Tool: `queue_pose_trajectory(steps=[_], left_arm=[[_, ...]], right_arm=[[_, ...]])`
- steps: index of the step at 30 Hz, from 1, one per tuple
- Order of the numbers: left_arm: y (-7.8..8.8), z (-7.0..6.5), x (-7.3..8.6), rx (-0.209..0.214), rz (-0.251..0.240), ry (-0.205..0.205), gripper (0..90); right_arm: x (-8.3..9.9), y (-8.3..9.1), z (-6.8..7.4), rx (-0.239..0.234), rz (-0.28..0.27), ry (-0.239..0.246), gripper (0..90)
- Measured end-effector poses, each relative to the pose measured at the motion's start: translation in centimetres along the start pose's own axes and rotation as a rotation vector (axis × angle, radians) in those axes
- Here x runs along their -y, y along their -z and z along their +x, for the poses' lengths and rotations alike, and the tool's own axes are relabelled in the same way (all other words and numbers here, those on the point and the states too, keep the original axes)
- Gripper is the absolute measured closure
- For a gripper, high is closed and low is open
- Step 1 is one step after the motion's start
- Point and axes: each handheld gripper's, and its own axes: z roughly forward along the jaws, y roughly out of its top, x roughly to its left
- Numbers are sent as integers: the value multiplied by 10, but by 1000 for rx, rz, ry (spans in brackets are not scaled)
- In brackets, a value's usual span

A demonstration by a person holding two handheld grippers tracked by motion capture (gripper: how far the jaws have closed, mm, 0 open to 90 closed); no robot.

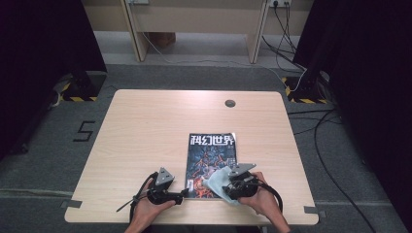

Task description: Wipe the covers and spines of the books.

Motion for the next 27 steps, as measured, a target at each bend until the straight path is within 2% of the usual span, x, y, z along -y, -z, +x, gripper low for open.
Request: queue_pose_trajectory(steps=[10,19,22,27], left_arm=[[0,1,1,1,0,6,241],[-1,1,1,5,1,13,243],[-1,1,1,7,0,13,243],[0,1,1,7,4,12,243]], right_arm=[[-18,-14,-33,76,-13,-59,536],[-40,-32,-71,135,-38,-160,547],[-46,-37,-80,167,-38,-174,523],[-50,-43,-98,173,-69,-236,528]])
